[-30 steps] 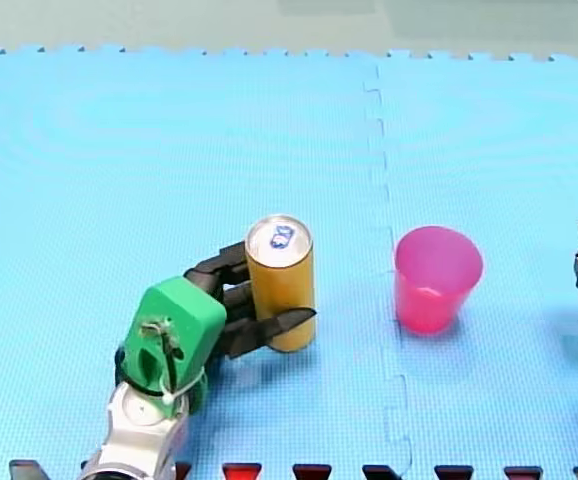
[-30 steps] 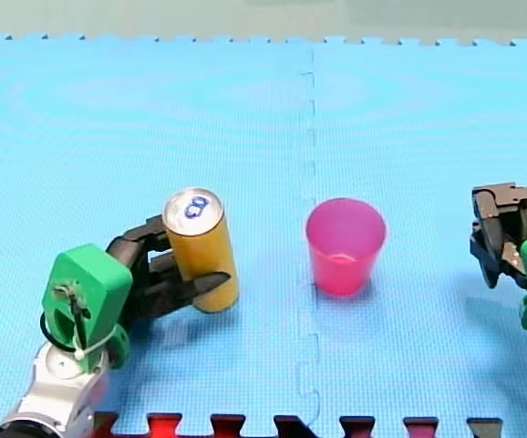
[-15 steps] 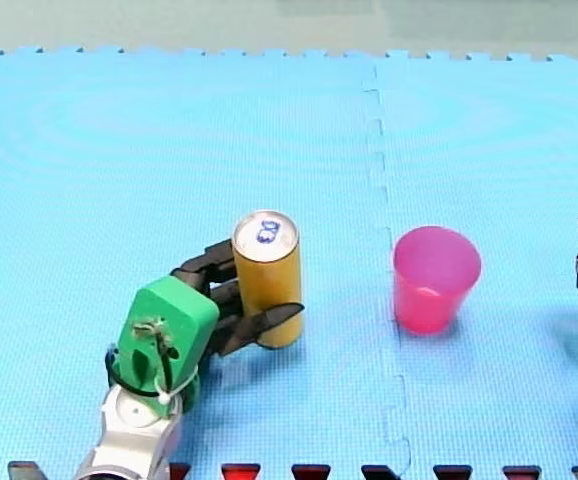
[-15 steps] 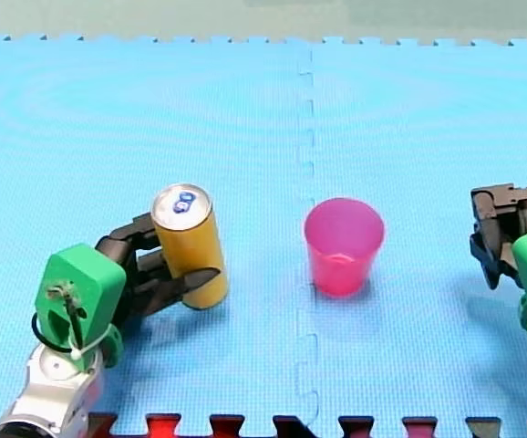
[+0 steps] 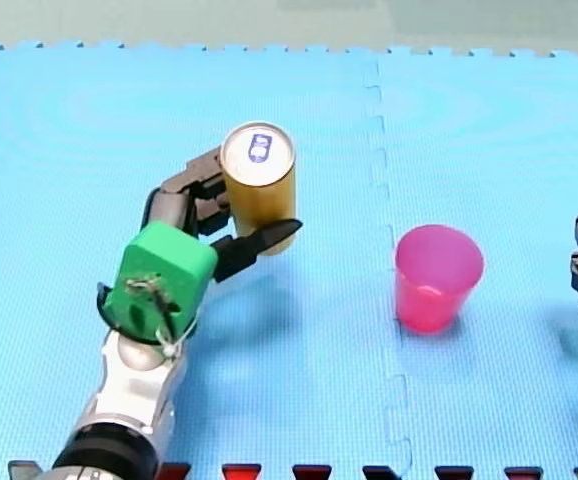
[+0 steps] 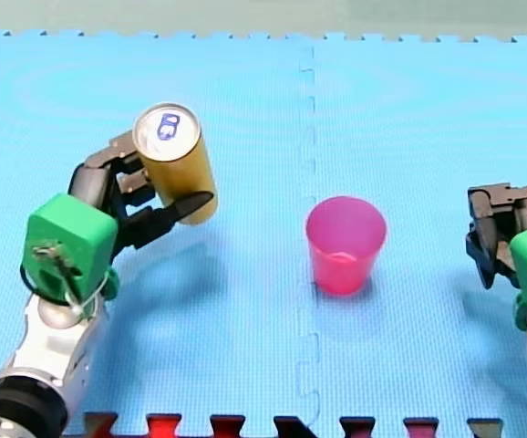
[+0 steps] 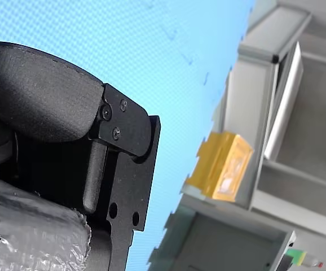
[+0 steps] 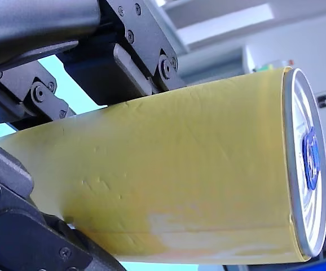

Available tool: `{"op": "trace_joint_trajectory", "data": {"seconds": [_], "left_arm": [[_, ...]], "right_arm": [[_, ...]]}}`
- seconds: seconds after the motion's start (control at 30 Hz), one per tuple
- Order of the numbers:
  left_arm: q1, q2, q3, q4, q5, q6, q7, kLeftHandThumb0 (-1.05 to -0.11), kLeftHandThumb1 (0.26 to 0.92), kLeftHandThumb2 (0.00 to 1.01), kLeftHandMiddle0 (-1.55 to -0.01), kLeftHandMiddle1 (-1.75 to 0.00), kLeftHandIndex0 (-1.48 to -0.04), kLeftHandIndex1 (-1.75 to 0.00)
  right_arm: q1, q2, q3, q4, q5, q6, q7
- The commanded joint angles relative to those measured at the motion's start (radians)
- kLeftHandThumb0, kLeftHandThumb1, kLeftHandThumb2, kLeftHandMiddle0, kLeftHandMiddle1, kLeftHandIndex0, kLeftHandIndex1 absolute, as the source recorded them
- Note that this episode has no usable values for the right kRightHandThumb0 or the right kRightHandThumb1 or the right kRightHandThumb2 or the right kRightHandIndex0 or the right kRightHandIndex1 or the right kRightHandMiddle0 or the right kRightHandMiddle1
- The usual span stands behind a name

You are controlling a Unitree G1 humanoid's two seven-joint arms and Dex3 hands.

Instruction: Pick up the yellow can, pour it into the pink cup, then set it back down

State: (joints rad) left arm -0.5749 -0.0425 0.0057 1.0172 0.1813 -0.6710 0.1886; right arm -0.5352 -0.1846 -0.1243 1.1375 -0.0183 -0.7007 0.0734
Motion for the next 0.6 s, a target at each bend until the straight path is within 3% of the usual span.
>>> {"op": "trace_joint_trajectory", "data": {"seconds": [0.0,0.2,0.3,0.57], "left_arm": [[-0.018,0.012,-0.019,-0.023,0.029,0.012,0.039,-0.373,0.792,0.00,-1.35,-0.02,-1.22,0.00],[-0.023,0.020,-0.067,-0.060,0.104,0.098,0.115,-0.369,0.791,0.00,-1.34,0.00,-1.21,0.00],[-0.036,0.021,-0.103,-0.036,0.157,0.137,0.170,-0.370,0.791,0.00,-1.33,0.00,-1.21,0.00],[-0.067,0.030,-0.180,-0.002,0.249,0.163,0.273,-0.393,0.789,0.00,-1.32,0.00,-1.21,0.00]], "right_arm": [[-0.003,0.003,-0.007,-0.002,0.011,0.006,0.002],[-0.002,0.010,-0.008,-0.008,0.013,0.009,0.002],[0.000,0.012,-0.008,-0.011,0.013,0.010,0.002],[0.002,0.015,-0.009,-0.018,0.016,0.010,0.008]]}}
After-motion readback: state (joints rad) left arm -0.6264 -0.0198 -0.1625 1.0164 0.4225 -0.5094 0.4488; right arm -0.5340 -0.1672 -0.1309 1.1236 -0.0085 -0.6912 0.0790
